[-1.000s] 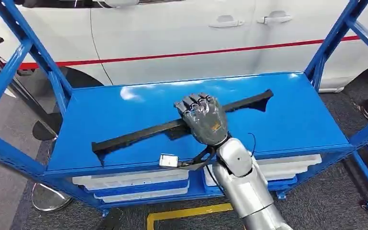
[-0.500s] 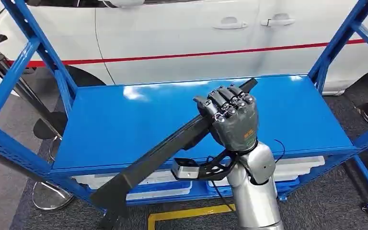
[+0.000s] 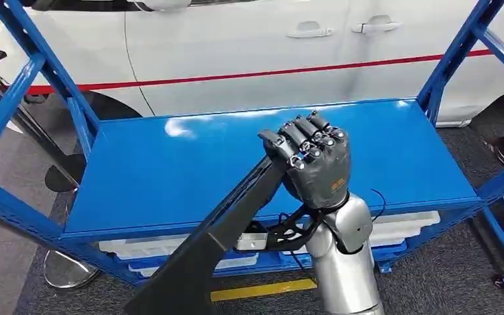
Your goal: Take the parts from the cabinet and place them on the table.
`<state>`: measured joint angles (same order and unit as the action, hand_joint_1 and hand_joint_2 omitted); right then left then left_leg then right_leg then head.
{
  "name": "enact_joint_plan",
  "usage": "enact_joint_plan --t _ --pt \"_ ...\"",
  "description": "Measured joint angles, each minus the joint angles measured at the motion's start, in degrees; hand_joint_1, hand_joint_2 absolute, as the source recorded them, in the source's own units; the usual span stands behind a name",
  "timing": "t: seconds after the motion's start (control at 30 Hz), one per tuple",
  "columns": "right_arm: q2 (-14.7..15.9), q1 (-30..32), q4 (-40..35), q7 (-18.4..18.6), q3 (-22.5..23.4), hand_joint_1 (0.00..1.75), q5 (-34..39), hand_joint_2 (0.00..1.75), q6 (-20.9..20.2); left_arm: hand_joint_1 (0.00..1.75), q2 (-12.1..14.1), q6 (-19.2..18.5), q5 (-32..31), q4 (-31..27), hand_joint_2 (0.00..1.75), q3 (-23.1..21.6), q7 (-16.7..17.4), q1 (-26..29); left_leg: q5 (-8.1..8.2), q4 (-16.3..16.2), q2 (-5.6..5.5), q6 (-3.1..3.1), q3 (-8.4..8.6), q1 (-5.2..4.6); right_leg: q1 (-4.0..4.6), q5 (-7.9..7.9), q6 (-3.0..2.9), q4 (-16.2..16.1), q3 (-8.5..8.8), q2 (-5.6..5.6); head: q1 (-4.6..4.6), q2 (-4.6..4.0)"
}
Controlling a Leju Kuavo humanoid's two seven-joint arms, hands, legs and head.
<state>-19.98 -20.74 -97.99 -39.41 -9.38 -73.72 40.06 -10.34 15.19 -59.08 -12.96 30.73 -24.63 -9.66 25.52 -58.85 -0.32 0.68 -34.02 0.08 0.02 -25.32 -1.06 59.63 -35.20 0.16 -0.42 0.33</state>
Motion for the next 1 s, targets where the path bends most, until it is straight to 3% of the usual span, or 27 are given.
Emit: enact_joint_plan --t 0.1,0.13,0.17,0.2,0.27,0.3,0.33,0.37,0.43,0.47,0.5,0.57,0.63,0.67,0.77,0.8,0.83,0.87,0.97,1.0 --pt "0.3 1.1 -0.3 0.0 -0.3 1.75 0.2 1.75 0.0 0.0 -0.3 1.7 -0.4 0.0 1.75 -0.7 1.4 0.8 -0.12 0.1 -0.05 0.74 -0.01 -0.31 -0.26 0.18 1.02 -0.4 0.15 -0.03 -0.02 0.0" --pt "0.4 1.3 -0.5 0.0 -0.3 1.75 0.2 1.75 0.0 0.0 -0.5 2.0 0.1 0.0 1.75 -0.8 1.7 1.0 -0.61 1.0 -0.01 1.34 0.38 0.27 -0.07 -0.11 1.43 -0.1 0.01 -0.05 0.0 0.0" --pt "0.5 1.5 -0.6 0.0 -0.3 1.75 0.2 1.75 0.0 0.0 -0.8 2.1 1.0 0.0 1.75 -0.7 1.9 1.1 -0.85 1.3 0.07 1.54 0.49 0.16 -0.33 -1.11 1.58 1.1 -0.41 -0.05 0.02 0.0" --pt "0.7 1.7 -0.7 0.0 -0.3 1.75 0.2 1.75 0.0 0.0 -1.0 2.2 1.6 0.0 1.75 -0.7 2.1 1.1 -0.9 1.3 0.09 1.97 0.42 0.17 -0.36 -3.41 1.7 4.4 -1.92 -0.03 0.0 0.0" --pt "0.9 2.8 -0.7 0.0 -0.3 1.75 0.3 1.75 0.0 0.0 -1.5 2.4 2.1 0.0 1.75 -0.5 2.7 1.4 -0.88 1.3 0.1 2.04 0.31 0.06 -0.4 -7.52 1.94 13.2 -6.07 -0.04 0.0 0.0" --pt "1.1 3.3 -0.7 0.0 -0.2 1.75 0.5 1.75 0.0 0.0 -1.6 2.6 2.2 0.0 1.75 -0.5 3.1 1.5 -0.87 1.2 0.1 2.04 0.25 0.05 -0.4 -8.26 2.04 16.1 -7.55 -0.05 0.04 0.0" --pt "1.2 3.8 -0.7 0.0 -0.2 1.75 0.7 1.75 0.0 0.0 -1.7 2.6 2.2 0.0 1.75 -0.5 3.9 1.7 -0.86 1.1 0.09 2.02 0.22 0.05 -0.42 -7.64 2.1 16.5 -7.8 -0.06 0.0 0.0" --pt "1.3 4.0 -0.7 0.1 -0.2 1.75 0.7 1.75 0.0 0.0 -1.9 2.5 2.1 0.0 1.75 -0.5 4.6 1.8 -0.8 1.0 0.07 1.96 0.22 0.06 -0.46 -5.82 2.07 14.3 -6.69 -0.08 0.02 0.0" --pt "1.3 4.0 -0.5 0.2 -0.7 1.75 1.0 1.75 0.0 0.0 -2.3 2.1 2.1 0.1 1.75 -0.5 5.0 1.8 -0.48 0.5 0.0 1.75 0.22 0.07 -0.62 -0.92 1.87 4.7 -1.62 -0.11 0.0 0.0" --pt "1.3 4.0 -0.3 0.3 -0.9 1.75 1.5 1.75 0.0 0.0 -2.4 2.0 2.2 0.1 1.75 -0.5 5.0 1.8 -0.25 0.2 -0.01 1.46 0.13 0.05 -0.67 -0.73 1.65 0.8 0.13 -0.1 0.02 0.0" --pt "1.3 4.0 0.0 1.1 -1.2 1.75 3.1 1.75 0.0 0.0 -2.5 2.0 2.1 0.1 1.75 -0.5 5.1 1.7 -0.01 -0.3 -0.06 1.09 -0.17 -0.39 -0.25 -0.89 1.4 0.3 0.34 -0.06 0.0 0.0" --pt "2.0 3.9 2.4 4.3 -2.9 1.75 11.9 1.75 -0.8 0.0 -2.7 1.9 1.4 0.2 1.75 -0.5 5.7 1.7 -0.18 -0.1 -0.04 0.65 -0.15 -0.19 -0.2 -0.72 0.86 0.4 0.23 0.07 0.0 0.0" --pt "4.3 3.0 5.4 10.4 -7.9 1.75 21.4 1.75 -0.8 0.0 -2.9 1.5 0.9 0.2 1.75 -0.5 6.1 1.7 -0.12 -0.1 -0.06 -0.05 -0.13 -0.18 -0.43 -0.22 0.01 -0.2 0.33 0.13 0.0 0.0" --pt "5.2 2.4 6.3 12.3 -10.8 1.75 23.7 1.75 -0.7 0.0 -3.0 1.4 0.9 0.2 1.75 -0.5 6.1 1.7 0.83 -1.1 -0.04 -0.35 -0.62 -0.03 -0.56 -0.05 -0.27 -0.3 0.32 0.1 -0.02 0.0" --pt "6.4 1.9 7.7 13.6 -16.5 1.75 24.6 1.75 -0.6 0.0 -3.2 1.2 0.8 0.2 1.75 -0.5 6.4 1.6 6.94 -11.7 0.0 -1.06 -5.16 0.28 -0.42 0.03 -0.7 -0.3 0.12 -0.05 -0.02 0.0" --pt "6.9 1.7 8.4 13.7 -17.6 1.75 24.7 1.75 -0.6 0.0 -3.2 1.2 0.8 0.2 1.75 -0.5 6.5 1.6 8.11 -15.3 0.0 -1.21 -6.78 0.3 -0.33 0.01 -0.73 -0.3 0.07 -0.2 -0.02 0.0" --pt "7.6 1.6 9.1 13.9 -18.8 1.75 24.9 1.75 -0.6 0.0 -3.2 1.2 0.8 0.3 1.75 -0.5 6.6 1.7 7.97 -16.6 0.0 -1.21 -7.38 0.3 -0.26 0.01 -0.73 -0.2 0.04 -0.27 -0.02 0.0" --pt "8.2 1.5 9.5 14.2 -19.8 1.75 25.1 1.75 -0.5 0.0 -3.3 1.1 0.8 0.3 1.75 -0.5 6.6 1.8 6.56 -15.1 0.01 -1.14 -6.59 0.31 -0.23 0.02 -0.72 -0.2 0.03 -0.3 -0.02 0.0" --pt "9.0 0.9 10.1 14.4 -21.7 1.75 25.7 1.75 -0.5 0.0 -3.3 1.1 0.8 0.3 1.75 -0.5 6.5 1.7 0.28 -1.9 0.01 -0.4 0.36 0.25 -0.21 0.06 -0.65 0.0 0.06 -0.22 -0.02 0.0" --pt "9.2 0.6 10.3 14.7 -22.2 1.75 26.9 1.75 -0.6 0.0 -3.3 0.9 0.8 0.3 1.75 -0.5 6.5 1.6 1.04 -0.1 -0.03 -0.17 1.13 -0.1 0.12 0.16 -0.36 0.1 -0.11 -0.19 -0.02 0.0"
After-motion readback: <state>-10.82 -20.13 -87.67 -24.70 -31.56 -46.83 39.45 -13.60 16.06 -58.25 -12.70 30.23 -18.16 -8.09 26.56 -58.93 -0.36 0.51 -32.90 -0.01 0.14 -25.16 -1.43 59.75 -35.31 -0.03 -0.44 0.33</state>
